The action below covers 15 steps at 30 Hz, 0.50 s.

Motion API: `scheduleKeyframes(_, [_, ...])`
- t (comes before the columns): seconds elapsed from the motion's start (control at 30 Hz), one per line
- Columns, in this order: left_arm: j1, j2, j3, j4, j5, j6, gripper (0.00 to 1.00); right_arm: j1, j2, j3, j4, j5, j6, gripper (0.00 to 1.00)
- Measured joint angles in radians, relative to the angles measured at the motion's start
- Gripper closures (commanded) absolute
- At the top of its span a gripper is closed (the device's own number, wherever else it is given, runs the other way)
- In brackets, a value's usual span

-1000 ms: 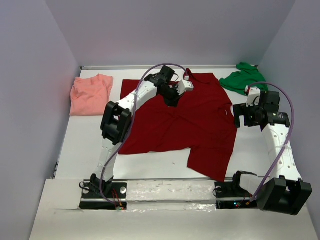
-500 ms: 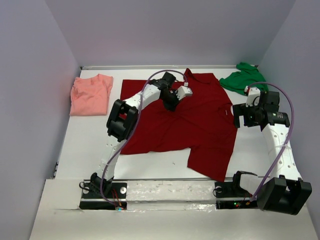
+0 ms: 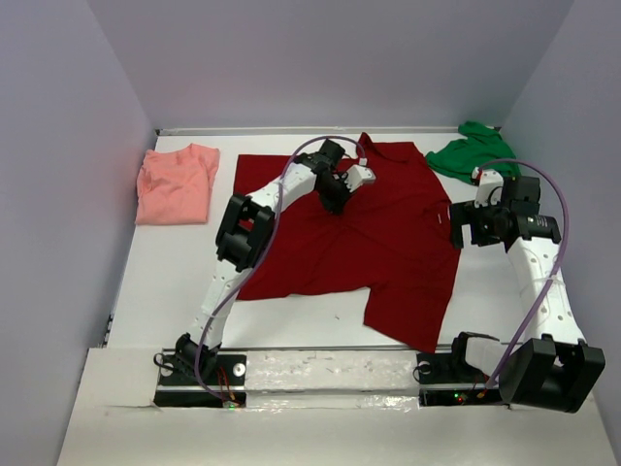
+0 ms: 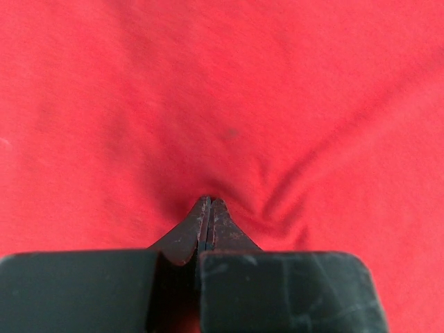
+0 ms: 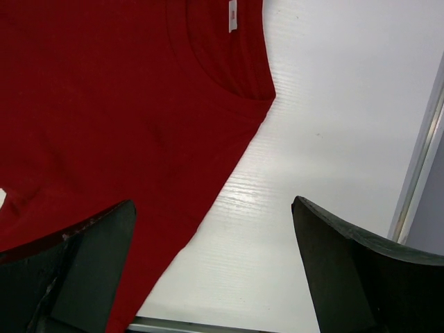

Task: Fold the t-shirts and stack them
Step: Flatten the tshirt out

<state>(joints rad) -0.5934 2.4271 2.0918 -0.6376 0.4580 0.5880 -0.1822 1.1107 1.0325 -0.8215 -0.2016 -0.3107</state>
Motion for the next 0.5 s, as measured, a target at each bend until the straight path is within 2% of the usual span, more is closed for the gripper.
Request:
scheduleKeyframes(0.23, [0.0,0.065,0.117,-0.018,-0.058,-0.028,1.0,0.0,0.013,0.0,0.0,-0.014,-0.001,0.0])
scheduleKeyframes(0.5, [-0.002,0.08,0.149,-0.027,-0.142,-0.036,1.0,0.0,0.016,0.0,0.0,-0.016,-0.008,0.0])
